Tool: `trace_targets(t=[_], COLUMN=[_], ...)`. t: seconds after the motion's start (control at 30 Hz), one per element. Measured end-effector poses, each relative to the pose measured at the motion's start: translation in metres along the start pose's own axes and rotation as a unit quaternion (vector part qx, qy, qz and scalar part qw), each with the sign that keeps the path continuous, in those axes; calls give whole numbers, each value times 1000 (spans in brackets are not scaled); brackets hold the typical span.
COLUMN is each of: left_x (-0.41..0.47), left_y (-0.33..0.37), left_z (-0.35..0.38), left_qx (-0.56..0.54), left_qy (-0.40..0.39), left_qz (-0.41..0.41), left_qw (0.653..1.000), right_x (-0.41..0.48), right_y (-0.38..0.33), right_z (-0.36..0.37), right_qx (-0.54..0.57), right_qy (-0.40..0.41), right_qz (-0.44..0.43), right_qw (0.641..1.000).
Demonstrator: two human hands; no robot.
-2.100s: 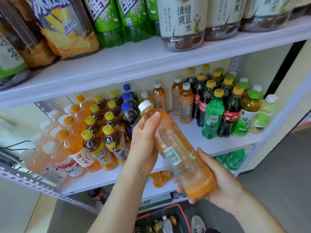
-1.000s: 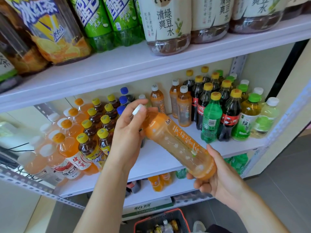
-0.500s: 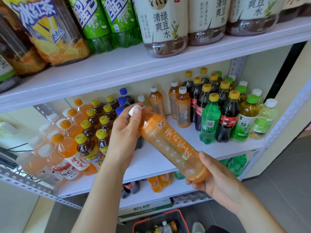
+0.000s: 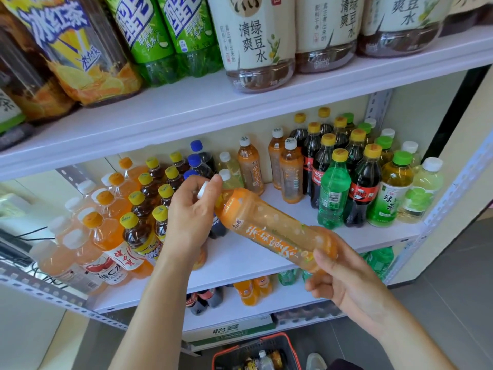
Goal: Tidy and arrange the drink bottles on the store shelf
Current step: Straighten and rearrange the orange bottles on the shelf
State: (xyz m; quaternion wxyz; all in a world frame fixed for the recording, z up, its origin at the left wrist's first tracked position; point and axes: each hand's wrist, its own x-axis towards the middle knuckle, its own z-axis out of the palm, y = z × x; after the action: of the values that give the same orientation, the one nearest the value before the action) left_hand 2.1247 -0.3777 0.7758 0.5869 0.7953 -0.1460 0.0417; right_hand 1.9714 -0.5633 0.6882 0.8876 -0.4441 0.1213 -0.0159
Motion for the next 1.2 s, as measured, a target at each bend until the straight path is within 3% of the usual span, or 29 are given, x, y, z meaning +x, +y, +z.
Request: trace_targets(t=[0.17,0.27,0.4,0.47,0.73,0.83,1.0,1.2], left_x=[3,6,12,17,29,34,53,99], left_y=[5,6,6,4,-5,-7,-15,-37], left_z=[-8,-6,7,10,16,27,58,82], left_qx=[-33,-13,49,77,121,205,371,429], left_qy=[-120,-113,-5,11,-119,-128,-129,-131], left_qz=[23,40,56,56,38,83,205,203], left_qw=[992,993,997,995,985,967,896,870], right_x=[4,8,16,20,33,44,65,94], right_y=[2,0,0,0,9,12,1,-17], right_z=[-8,-13,-15,-16,-34,-39,-43,-41], right_qx=[-75,-72,-15,-13,-20,-127,-321,-408], right_qy=[27,-12,-26,-22,29,68,86,68], right_qz=[94,141,90,59,43,49,32,-32], right_qw=[992,987,995,998,998,988,943,910])
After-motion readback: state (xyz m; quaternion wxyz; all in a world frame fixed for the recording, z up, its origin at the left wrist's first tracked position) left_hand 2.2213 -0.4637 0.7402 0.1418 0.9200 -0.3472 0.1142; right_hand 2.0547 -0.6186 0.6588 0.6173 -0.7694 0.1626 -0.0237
